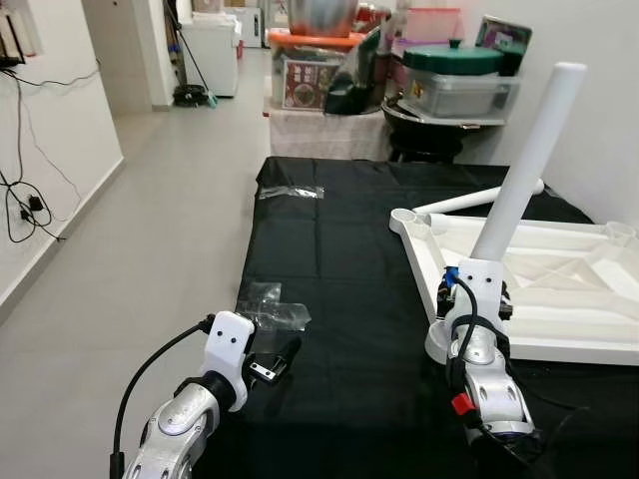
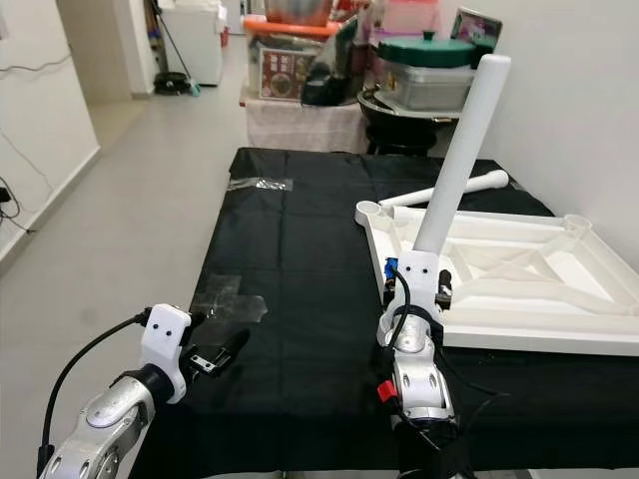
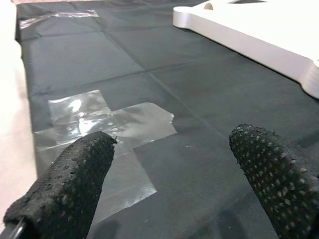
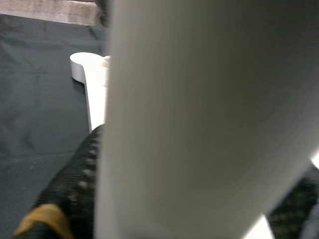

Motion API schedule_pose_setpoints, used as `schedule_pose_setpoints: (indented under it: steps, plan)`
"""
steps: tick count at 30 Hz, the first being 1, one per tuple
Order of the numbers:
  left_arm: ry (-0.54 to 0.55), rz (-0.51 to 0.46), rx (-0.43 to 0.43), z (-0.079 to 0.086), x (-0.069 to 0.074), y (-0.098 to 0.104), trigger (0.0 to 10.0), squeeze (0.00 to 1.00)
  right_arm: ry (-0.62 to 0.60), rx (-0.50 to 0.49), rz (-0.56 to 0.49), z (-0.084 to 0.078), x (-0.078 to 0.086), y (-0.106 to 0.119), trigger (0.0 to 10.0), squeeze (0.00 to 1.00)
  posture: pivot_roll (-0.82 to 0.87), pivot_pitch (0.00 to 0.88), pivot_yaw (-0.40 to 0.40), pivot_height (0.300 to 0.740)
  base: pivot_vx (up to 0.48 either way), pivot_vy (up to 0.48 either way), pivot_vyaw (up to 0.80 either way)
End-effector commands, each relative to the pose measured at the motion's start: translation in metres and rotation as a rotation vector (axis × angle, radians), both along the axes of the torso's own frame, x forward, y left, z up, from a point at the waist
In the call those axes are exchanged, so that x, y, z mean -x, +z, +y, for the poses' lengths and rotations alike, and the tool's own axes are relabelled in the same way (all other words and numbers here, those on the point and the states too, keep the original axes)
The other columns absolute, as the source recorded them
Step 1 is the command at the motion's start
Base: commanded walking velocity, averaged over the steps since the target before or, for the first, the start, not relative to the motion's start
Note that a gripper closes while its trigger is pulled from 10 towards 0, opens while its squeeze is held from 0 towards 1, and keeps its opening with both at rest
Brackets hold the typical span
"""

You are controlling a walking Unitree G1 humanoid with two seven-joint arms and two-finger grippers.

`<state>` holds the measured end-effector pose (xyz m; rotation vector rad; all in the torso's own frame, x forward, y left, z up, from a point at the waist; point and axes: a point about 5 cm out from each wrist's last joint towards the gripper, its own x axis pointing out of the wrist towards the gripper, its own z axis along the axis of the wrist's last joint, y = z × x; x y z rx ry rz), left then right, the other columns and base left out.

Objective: Building children table

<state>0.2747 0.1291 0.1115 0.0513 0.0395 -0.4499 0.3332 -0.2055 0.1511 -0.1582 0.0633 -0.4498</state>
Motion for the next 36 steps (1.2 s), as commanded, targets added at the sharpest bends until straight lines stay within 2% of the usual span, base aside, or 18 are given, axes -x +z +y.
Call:
schedule_pose_setpoints:
  steps: [1,2,5,8,12,13,16,20,23,25,28,31,32,36]
  plan:
    - [-0.005,0.016,-0.008,-0.001,0.000,-0.002,10.0,0.00,-0.025,-0.010,-0.083,-0.010,0.002,0.013,10.0,1.00,0.08,0.000,-0.075,0.740,0.000,0.000,0.00]
    - [-0.006,0.017,-0.008,0.000,0.001,-0.002,10.0,0.00,0.005,-0.029,-0.164,-0.011,0.004,0.024,10.0,1.00,0.08,0.000,-0.074,0.740,0.000,0.000,0.00]
    - [-0.006,0.017,-0.008,0.000,0.001,-0.003,10.0,0.00,0.034,-0.017,-0.215,-0.011,0.009,0.032,10.0,1.00,0.07,0.000,-0.077,0.740,0.000,0.000,0.00]
    - [-0.006,0.019,-0.008,0.000,0.002,-0.003,10.0,0.00,0.074,0.061,-0.290,-0.009,0.021,0.043,10.0,1.00,0.06,0.000,-0.073,0.740,0.000,0.000,0.00]
    - [-0.007,0.020,-0.007,-0.001,0.002,-0.004,10.0,0.00,0.083,0.093,-0.307,-0.009,0.026,0.045,10.0,1.00,0.06,0.000,-0.073,0.740,0.000,0.000,0.00]
    - [-0.009,0.021,-0.009,0.000,0.002,-0.004,10.0,0.00,0.118,0.098,-0.311,-0.006,0.036,0.043,10.0,1.00,0.05,0.000,-0.071,0.740,0.000,0.000,0.00]
    - [-0.010,0.021,-0.010,0.000,0.002,-0.004,10.0,0.00,0.136,0.097,-0.315,-0.004,0.040,0.043,10.0,1.00,0.05,0.000,-0.071,0.740,0.000,0.000,0.00]
    - [-0.009,0.022,-0.011,0.001,0.002,-0.005,10.0,0.00,0.239,0.105,-0.375,0.009,0.057,0.045,10.0,1.00,0.04,0.000,-0.063,0.740,0.000,0.000,0.00]
    - [-0.011,0.023,-0.012,0.001,0.002,-0.005,10.0,0.00,0.288,0.085,-0.401,0.016,0.061,0.047,10.0,1.00,0.04,0.000,-0.063,0.740,0.000,0.000,0.00]
    - [-0.010,0.022,-0.013,0.001,0.001,-0.005,10.0,0.00,0.371,0.046,-0.406,0.025,0.060,0.049,10.0,1.00,0.03,0.000,-0.058,0.740,0.000,0.000,0.00]
    - [0.007,0.021,-0.016,0.005,0.001,-0.004,10.0,0.00,0.445,0.048,-0.385,0.032,0.064,0.047,10.0,1.00,0.03,0.000,-0.062,0.740,0.000,0.000,0.00]
    - [0.034,0.020,-0.013,0.010,0.002,-0.003,10.0,0.00,0.491,0.074,-0.363,0.034,0.073,0.042,10.0,1.00,0.03,0.000,-0.063,0.740,0.000,0.000,0.00]
    - [0.053,0.021,-0.008,0.013,0.003,-0.004,10.0,0.00,0.525,0.093,-0.358,0.035,0.081,0.040,10.0,1.00,0.02,0.000,-0.061,0.740,0.000,0.000,0.00]
    - [0.064,0.022,0.000,0.014,0.005,-0.004,10.0,0.00,0.577,0.138,-0.369,0.035,0.092,0.042,10.0,1.00,0.01,0.000,-0.050,0.740,0.000,0.000,0.00]
